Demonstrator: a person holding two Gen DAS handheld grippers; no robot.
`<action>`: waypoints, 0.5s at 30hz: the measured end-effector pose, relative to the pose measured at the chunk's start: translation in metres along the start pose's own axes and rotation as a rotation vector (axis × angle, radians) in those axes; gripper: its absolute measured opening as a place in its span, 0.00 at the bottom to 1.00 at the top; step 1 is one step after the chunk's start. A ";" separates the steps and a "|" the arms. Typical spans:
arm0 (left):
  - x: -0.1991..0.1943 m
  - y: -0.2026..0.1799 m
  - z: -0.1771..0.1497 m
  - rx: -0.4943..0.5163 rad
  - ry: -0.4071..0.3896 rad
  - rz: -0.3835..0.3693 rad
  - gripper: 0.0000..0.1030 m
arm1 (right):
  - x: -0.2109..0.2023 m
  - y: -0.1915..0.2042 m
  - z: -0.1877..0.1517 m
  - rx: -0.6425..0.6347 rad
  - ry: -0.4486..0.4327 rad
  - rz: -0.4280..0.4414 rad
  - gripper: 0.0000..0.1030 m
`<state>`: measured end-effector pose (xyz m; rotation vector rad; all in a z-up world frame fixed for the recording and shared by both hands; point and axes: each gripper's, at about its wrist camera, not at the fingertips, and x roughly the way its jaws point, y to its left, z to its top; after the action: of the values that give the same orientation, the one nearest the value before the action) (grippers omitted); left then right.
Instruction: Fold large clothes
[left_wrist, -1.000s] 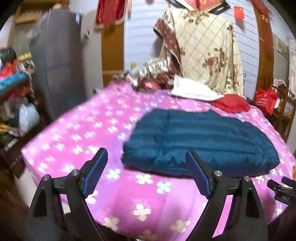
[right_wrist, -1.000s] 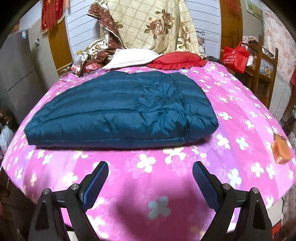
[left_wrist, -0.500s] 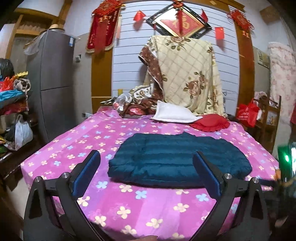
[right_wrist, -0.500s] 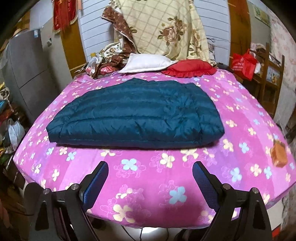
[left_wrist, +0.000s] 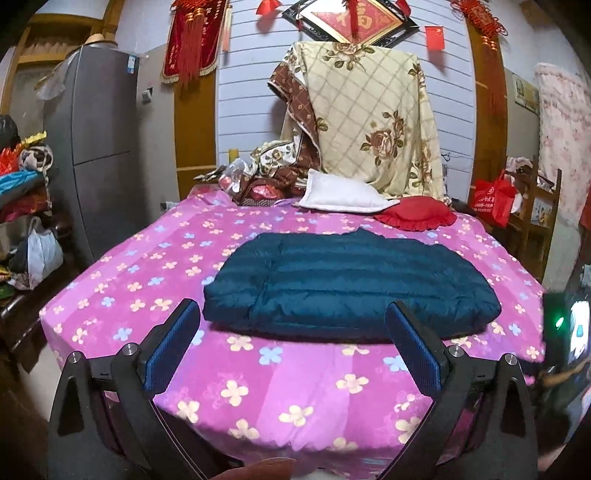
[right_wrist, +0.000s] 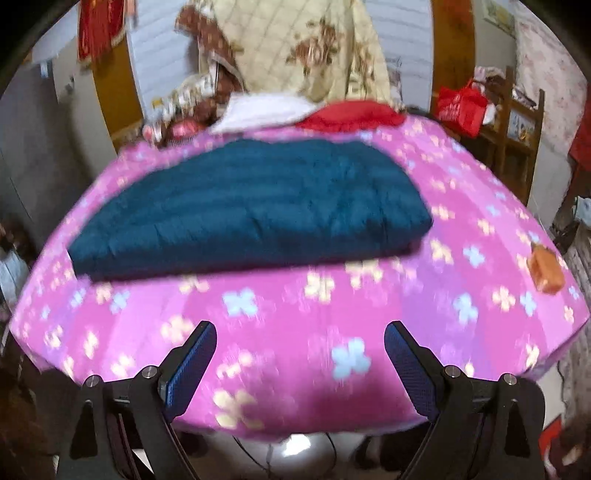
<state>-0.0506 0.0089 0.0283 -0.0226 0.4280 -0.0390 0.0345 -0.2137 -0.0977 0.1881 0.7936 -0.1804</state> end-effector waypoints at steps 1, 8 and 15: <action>0.002 0.000 -0.002 -0.011 0.010 0.000 0.98 | 0.004 0.001 -0.003 -0.007 0.015 -0.011 0.88; 0.020 -0.008 -0.013 -0.008 0.100 0.022 0.98 | 0.005 0.006 -0.011 -0.039 -0.014 -0.057 0.88; 0.026 -0.019 -0.025 0.004 0.152 0.012 0.98 | 0.007 0.009 -0.014 -0.056 -0.011 -0.081 0.88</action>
<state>-0.0384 -0.0112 -0.0045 -0.0134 0.5798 -0.0302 0.0319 -0.2019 -0.1117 0.1022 0.7947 -0.2351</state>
